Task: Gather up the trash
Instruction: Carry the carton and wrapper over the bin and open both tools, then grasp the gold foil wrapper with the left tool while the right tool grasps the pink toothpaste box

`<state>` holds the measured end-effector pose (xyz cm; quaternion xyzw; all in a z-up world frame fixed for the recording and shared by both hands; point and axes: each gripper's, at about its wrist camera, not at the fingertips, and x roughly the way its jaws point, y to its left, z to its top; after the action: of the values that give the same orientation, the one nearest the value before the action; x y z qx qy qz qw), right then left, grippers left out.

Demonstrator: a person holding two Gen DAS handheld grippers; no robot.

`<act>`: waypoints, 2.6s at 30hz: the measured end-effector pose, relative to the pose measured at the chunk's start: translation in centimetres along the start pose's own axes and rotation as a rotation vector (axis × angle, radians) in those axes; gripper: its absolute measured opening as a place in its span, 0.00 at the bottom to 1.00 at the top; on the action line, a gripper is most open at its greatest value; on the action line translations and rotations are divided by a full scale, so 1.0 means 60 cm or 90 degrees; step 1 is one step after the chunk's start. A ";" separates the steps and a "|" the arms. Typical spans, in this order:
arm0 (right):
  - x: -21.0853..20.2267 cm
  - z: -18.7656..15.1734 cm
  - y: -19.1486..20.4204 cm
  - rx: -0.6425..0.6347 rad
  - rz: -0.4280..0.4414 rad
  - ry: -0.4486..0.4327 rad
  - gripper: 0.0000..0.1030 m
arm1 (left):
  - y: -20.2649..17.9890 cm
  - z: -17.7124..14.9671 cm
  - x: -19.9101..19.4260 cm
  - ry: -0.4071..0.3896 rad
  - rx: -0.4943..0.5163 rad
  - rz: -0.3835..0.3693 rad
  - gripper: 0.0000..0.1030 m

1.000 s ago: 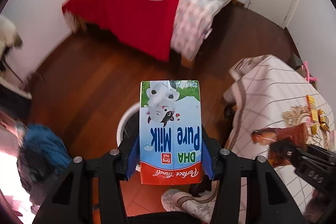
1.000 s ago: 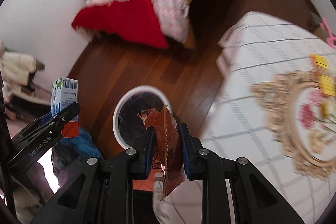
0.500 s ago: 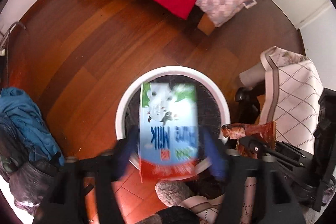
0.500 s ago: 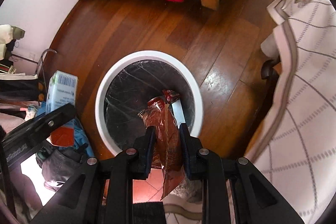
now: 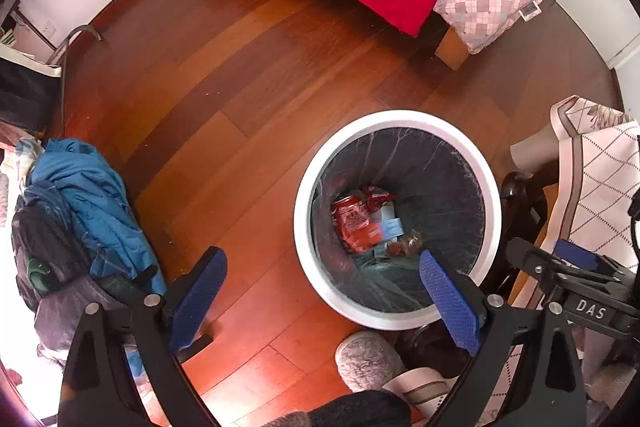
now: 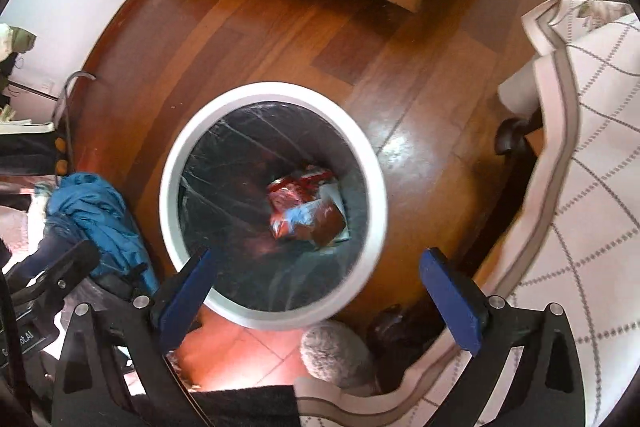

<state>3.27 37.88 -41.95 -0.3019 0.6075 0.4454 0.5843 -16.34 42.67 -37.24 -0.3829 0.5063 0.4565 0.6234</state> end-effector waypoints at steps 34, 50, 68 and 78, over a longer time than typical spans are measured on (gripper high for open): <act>-0.409 -0.231 -0.010 -0.010 0.060 -0.236 1.00 | -0.051 -0.155 -0.339 -0.210 0.044 0.005 0.96; -0.539 -0.379 -0.397 0.259 0.031 -0.298 1.00 | -0.431 -0.201 -0.314 -0.183 0.211 -0.069 0.96; -0.503 -0.452 -0.939 0.518 -0.180 -0.181 0.97 | -0.888 -0.250 -0.145 -0.021 0.418 -0.148 0.67; -0.445 -0.437 -0.970 0.501 -0.164 -0.149 0.84 | -0.901 -0.255 -0.128 -0.006 0.414 -0.170 0.18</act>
<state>46.93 -14.18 -28.88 -0.0770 0.6181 0.1343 0.7707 30.57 11.24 -31.87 -0.2249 0.5679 0.1876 0.7692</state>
